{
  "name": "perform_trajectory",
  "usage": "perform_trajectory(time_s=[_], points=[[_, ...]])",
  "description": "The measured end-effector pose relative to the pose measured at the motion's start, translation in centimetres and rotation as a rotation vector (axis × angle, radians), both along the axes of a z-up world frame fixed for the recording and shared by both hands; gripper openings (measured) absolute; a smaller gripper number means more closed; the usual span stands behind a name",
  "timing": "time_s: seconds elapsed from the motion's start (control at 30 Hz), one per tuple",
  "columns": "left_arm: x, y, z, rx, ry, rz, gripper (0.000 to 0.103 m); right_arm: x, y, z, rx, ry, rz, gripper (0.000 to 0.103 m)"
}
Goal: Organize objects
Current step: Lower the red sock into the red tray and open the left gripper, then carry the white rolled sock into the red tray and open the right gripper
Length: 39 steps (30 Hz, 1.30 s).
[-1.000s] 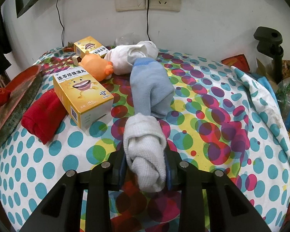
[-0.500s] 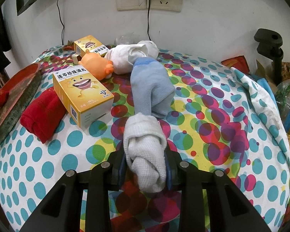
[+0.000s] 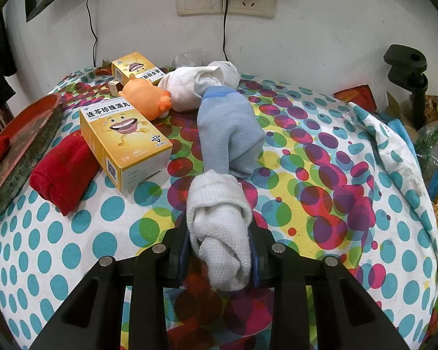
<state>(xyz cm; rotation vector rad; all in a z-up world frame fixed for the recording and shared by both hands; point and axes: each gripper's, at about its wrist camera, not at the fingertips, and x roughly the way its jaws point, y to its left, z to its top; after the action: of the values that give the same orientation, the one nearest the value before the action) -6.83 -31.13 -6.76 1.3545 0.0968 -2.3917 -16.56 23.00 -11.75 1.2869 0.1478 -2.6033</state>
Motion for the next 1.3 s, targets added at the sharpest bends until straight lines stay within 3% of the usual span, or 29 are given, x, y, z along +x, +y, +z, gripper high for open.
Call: perform_trajectory(time_s=[0.13,0.4,0.63,0.9,1.17,1.3], points=[[0.5,0.2,0.1,0.006,0.016,-0.005,0.040,0.0,0.5,0.1,0.001,0.000,-0.001,0.030],[2.7,2.4,0.8,-0.024,0.076,-0.019,0.041,-0.1,-0.7,0.0,0.004,-0.001,-0.003,0.030],[5.8,7.1,2.0,-0.032,0.162,-0.083,0.042,-0.2,-0.9,0.0,0.006,-0.002,-0.004,0.030],[8.1,11.7,1.4,-0.093,0.167,-0.171,0.042,-0.1,-2.0,-0.3,0.018,0.002,-0.007,0.029],[9.7,10.4,0.7,-0.003,0.189,-0.145,0.042,1.2,-1.0,-0.1,0.035,-0.003,-0.107,0.026],[10.4,9.1,0.6,0.020,0.205,-0.110,0.042,2.4,0.1,1.1,-0.013,-0.003,-0.142,0.026]])
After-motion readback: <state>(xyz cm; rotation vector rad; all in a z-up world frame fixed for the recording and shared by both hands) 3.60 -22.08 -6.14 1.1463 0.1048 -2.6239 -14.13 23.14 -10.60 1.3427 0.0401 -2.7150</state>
